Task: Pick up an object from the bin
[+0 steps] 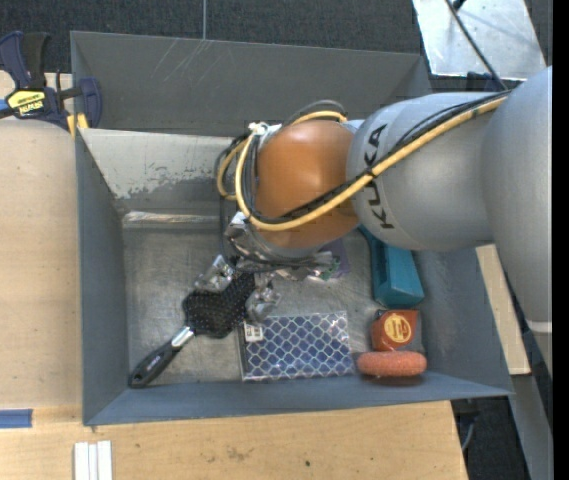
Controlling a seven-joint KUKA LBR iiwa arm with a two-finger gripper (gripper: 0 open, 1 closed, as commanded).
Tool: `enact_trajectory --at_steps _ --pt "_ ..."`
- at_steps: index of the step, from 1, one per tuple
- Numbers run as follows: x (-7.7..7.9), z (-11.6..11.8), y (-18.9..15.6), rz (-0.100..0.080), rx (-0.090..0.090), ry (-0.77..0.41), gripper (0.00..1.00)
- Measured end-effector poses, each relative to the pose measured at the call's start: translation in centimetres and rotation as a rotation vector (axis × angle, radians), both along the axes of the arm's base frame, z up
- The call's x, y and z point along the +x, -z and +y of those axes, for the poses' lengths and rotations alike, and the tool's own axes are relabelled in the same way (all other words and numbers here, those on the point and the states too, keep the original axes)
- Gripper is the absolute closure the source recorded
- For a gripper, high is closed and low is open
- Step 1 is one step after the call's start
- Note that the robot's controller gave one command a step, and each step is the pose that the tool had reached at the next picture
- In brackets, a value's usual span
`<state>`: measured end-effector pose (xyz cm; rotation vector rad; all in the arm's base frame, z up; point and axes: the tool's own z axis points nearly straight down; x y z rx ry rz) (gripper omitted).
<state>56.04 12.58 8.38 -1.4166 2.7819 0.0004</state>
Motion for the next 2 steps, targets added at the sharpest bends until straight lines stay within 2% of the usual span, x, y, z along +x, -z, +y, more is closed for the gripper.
enact_trajectory --at_steps 1,2 --pt "0.0 0.0 0.0 0.0 0.0 0.0 1.0" --pt "1.6 1.5 -20.0 0.018 -0.009 -0.074 1.0"
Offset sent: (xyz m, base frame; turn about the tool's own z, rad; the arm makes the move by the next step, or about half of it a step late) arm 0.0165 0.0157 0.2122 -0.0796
